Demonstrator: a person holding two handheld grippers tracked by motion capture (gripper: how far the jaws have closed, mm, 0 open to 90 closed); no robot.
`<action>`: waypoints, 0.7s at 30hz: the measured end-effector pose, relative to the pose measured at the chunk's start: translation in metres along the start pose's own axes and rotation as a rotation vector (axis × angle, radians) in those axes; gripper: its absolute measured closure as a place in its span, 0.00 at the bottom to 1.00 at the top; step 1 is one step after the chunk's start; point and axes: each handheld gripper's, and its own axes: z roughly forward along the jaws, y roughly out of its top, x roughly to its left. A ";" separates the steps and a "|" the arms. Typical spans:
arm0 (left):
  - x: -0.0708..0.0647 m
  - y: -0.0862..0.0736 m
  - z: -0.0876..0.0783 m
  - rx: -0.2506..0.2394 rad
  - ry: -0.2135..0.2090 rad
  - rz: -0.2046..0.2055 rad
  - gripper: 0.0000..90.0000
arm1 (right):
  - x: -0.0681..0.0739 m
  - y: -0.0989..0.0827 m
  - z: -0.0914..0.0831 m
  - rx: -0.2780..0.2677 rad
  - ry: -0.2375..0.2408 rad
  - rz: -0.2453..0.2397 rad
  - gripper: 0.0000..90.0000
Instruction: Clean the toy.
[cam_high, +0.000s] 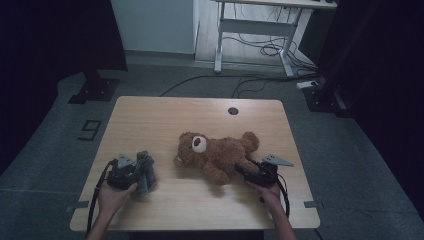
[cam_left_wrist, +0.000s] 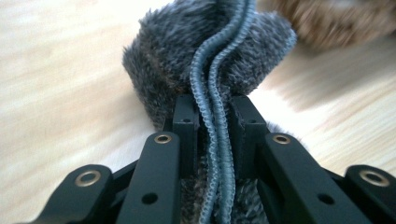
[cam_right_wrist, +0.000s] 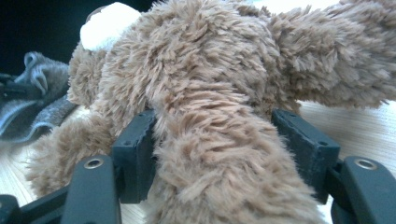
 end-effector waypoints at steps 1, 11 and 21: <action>0.000 -0.003 0.001 0.009 0.005 0.000 0.83 | 0.000 0.000 0.000 0.002 0.000 0.000 0.38; -0.002 -0.011 0.009 0.051 0.002 0.018 0.74 | -0.001 -0.002 -0.003 0.004 0.002 0.000 0.38; -0.004 -0.008 -0.007 0.038 0.034 0.037 0.46 | 0.000 0.002 -0.012 -0.029 -0.013 -0.005 0.38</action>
